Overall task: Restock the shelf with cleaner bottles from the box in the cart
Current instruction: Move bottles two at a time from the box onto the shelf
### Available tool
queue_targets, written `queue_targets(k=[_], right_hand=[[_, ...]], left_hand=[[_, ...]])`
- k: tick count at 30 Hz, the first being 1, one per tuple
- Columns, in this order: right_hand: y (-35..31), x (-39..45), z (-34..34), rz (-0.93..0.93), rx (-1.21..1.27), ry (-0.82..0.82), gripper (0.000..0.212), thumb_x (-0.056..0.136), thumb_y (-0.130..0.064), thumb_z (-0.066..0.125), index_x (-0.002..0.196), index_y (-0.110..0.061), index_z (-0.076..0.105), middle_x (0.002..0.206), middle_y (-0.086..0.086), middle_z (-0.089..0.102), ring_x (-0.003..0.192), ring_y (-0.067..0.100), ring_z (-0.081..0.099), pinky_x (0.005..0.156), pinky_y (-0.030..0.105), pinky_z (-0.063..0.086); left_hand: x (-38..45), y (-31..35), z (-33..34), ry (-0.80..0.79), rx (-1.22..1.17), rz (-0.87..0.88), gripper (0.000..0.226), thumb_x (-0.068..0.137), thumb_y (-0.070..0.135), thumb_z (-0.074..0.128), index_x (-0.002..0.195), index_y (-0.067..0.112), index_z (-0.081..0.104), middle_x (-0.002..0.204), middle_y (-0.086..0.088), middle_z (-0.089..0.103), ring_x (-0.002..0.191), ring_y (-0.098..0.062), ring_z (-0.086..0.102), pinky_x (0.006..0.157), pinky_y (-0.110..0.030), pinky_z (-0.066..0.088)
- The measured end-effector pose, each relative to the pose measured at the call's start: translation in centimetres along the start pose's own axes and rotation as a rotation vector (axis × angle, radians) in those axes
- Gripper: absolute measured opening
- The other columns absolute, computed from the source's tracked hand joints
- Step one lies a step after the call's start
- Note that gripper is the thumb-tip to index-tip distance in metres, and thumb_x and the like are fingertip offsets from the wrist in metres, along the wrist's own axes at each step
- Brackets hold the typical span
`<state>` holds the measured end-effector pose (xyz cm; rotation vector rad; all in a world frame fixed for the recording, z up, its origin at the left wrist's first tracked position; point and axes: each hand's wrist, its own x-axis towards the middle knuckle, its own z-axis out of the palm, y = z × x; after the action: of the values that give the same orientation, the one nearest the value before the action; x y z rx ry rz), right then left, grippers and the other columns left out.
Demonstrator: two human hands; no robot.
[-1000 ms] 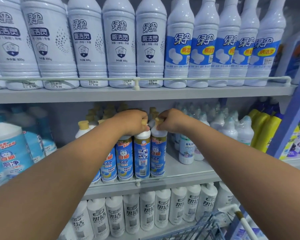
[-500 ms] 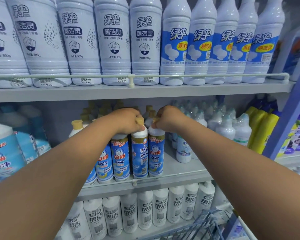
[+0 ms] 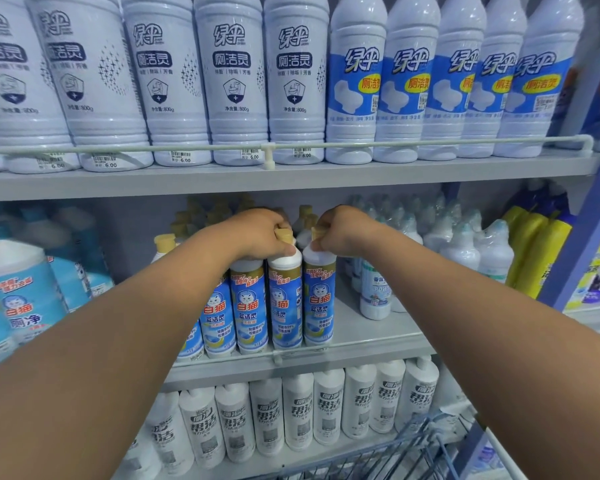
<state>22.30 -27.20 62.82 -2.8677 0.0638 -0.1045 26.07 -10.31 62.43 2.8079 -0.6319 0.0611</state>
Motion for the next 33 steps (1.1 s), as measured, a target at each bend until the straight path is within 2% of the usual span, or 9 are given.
queue_targets(k=[5, 8, 14, 17, 21, 23, 28, 30, 33], right_hand=[[0.3, -0.1, 0.0, -0.005, 0.042, -0.013, 0.044, 0.090, -0.038, 0.069, 0.127, -0.013, 0.064, 0.124, 0.008, 0.065, 0.112, 0.027, 0.061, 0.097, 0.037, 0.052], [0.3, -0.3, 0.0, -0.006, 0.052, -0.016, 0.046, 0.090, -0.037, 0.069, 0.130, -0.014, 0.062, 0.126, 0.007, 0.064, 0.114, 0.026, 0.060, 0.099, 0.036, 0.051], [0.5, -0.2, 0.4, -0.010, 0.069, -0.014, 0.048, 0.091, -0.036, 0.068, 0.133, -0.015, 0.059, 0.129, 0.007, 0.063, 0.115, 0.026, 0.059, 0.099, 0.037, 0.051], [0.8, -0.6, 0.3, -0.013, 0.100, -0.008, 0.054, 0.091, -0.037, 0.066, 0.139, -0.016, 0.053, 0.135, 0.006, 0.058, 0.116, 0.025, 0.057, 0.087, 0.031, 0.046], [1.2, -1.6, 1.0, -0.027, 0.228, 0.014, 0.044, 0.090, -0.032, 0.066, 0.130, -0.015, 0.057, 0.118, 0.004, 0.061, 0.094, 0.017, 0.053, 0.074, 0.027, 0.040], [1.3, -2.4, 1.7, -0.034, 0.304, 0.054, 0.042, 0.092, -0.029, 0.064, 0.129, -0.011, 0.056, 0.113, 0.003, 0.060, 0.092, 0.016, 0.053, 0.070, 0.026, 0.042], [2.4, -4.5, 3.2, -0.044, 0.228, 0.086, 0.061, 0.095, -0.040, 0.060, 0.143, -0.007, 0.041, 0.142, 0.012, 0.051, 0.124, 0.028, 0.052, 0.089, 0.031, 0.042], [3.2, -6.0, 3.3, -0.058, 0.139, 0.069, 0.060, 0.099, -0.040, 0.054, 0.146, -0.007, 0.038, 0.147, 0.015, 0.045, 0.131, 0.031, 0.047, 0.100, 0.036, 0.040], [4.6, -8.7, 4.0, -0.114, 0.050, 0.087, 0.064, 0.101, -0.039, 0.052, 0.151, -0.005, 0.030, 0.153, 0.018, 0.035, 0.139, 0.032, 0.037, 0.109, 0.039, 0.034]], left_hand=[[-0.1, 0.5, 0.6, 0.024, 0.019, -0.030, 0.031, 0.084, 0.050, 0.071, 0.103, 0.028, 0.060, 0.105, 0.002, 0.062, 0.092, -0.019, 0.055, 0.074, -0.028, 0.041], [-0.2, 0.9, 0.7, 0.032, 0.069, -0.044, 0.031, 0.086, 0.051, 0.068, 0.099, 0.024, 0.058, 0.098, 0.000, 0.059, 0.090, -0.021, 0.056, 0.072, -0.030, 0.042], [-0.1, 0.9, 1.1, 0.057, 0.097, -0.032, 0.037, 0.085, 0.051, 0.069, 0.105, 0.020, 0.062, 0.101, -0.003, 0.064, 0.088, -0.022, 0.058, 0.070, -0.031, 0.045], [-0.4, 0.7, 1.2, 0.088, 0.077, -0.016, 0.044, 0.084, 0.051, 0.070, 0.114, 0.020, 0.062, 0.111, -0.004, 0.064, 0.091, -0.021, 0.056, 0.073, -0.031, 0.044], [-1.6, 0.2, 1.6, 0.196, 0.113, -0.011, 0.060, 0.082, 0.060, 0.066, 0.125, 0.021, 0.057, 0.121, -0.004, 0.062, 0.101, -0.025, 0.058, 0.078, -0.034, 0.047], [-2.4, 0.1, 2.4, 0.287, 0.166, 0.003, 0.059, 0.086, 0.060, 0.060, 0.130, 0.021, 0.053, 0.125, -0.006, 0.062, 0.109, -0.029, 0.059, 0.084, -0.038, 0.048], [-4.5, 0.1, 4.8, 0.412, 0.224, 0.091, 0.064, 0.093, 0.051, 0.054, 0.149, 0.022, 0.039, 0.142, -0.007, 0.053, 0.132, -0.030, 0.044, 0.111, -0.045, 0.032], [-5.7, 0.3, 5.6, 0.409, 0.263, 0.085, 0.067, 0.095, 0.049, 0.053, 0.153, 0.023, 0.032, 0.153, -0.009, 0.040, 0.143, -0.031, 0.031, 0.120, -0.046, 0.018], [-7.6, 1.1, 6.8, 0.435, 0.314, 0.053, 0.070, 0.096, 0.049, 0.049, 0.156, 0.026, 0.023, 0.164, -0.010, 0.017, 0.152, -0.031, 0.010, 0.123, -0.046, 0.007]])
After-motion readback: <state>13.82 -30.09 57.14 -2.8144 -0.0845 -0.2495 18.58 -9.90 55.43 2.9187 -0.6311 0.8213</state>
